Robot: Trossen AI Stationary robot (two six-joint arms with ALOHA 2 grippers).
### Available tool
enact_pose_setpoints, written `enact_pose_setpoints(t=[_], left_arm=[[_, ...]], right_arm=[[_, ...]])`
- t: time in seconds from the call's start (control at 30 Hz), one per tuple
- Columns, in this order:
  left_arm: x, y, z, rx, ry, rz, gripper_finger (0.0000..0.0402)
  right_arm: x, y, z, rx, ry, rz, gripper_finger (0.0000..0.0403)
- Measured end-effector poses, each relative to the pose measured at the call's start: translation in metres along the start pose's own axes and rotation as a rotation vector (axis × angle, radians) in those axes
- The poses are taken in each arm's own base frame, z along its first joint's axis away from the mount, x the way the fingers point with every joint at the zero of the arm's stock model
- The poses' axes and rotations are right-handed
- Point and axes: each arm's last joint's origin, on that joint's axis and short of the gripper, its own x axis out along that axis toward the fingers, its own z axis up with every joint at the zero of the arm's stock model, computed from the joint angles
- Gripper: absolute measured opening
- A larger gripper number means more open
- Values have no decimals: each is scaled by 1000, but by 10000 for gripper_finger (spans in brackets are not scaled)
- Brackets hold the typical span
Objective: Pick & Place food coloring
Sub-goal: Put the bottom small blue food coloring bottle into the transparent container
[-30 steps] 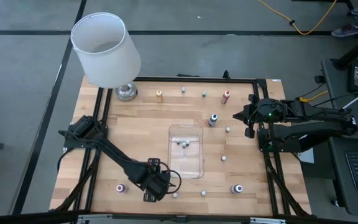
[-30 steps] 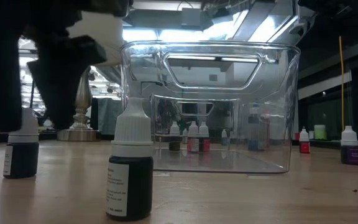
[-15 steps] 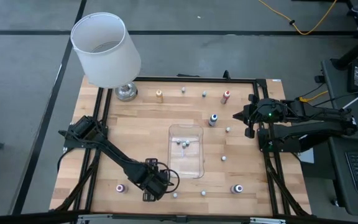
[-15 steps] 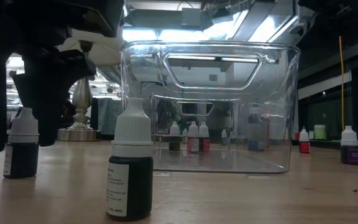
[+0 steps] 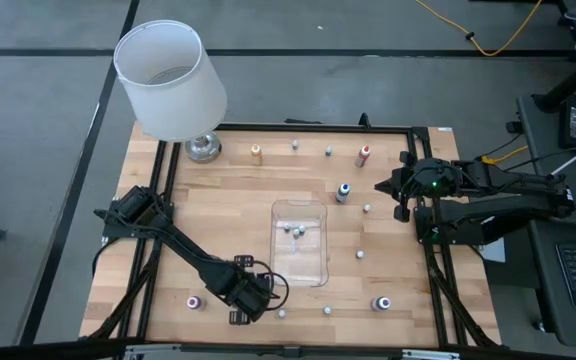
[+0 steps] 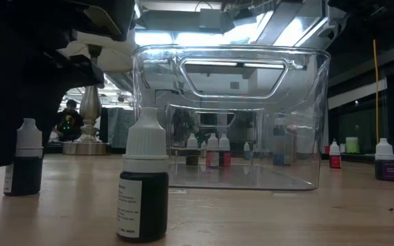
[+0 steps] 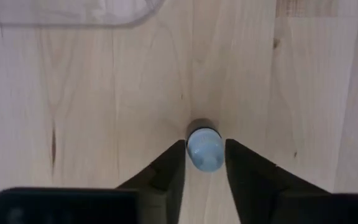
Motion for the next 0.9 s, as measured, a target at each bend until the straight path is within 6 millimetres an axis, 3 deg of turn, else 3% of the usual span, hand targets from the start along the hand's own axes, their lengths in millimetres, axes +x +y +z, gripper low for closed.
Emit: enact_pose_setpoints(t=[0.2, 0.67, 0.77, 0.9], left_arm=[[0, -2, 3, -4, -27, -20, 67], [-1, -2, 3, -10, -26, -34, 65], [-9, -2, 3, -14, -42, -46, 66], [-35, 4, 2, -55, -83, -44, 65]], right_arm=[[0, 0, 0, 1, -1, 0, 28], [0, 0, 0, 2, 0, 0, 28], [0, 0, 0, 1, -1, 0, 28], [0, 0, 0, 1, 0, 0, 28]])
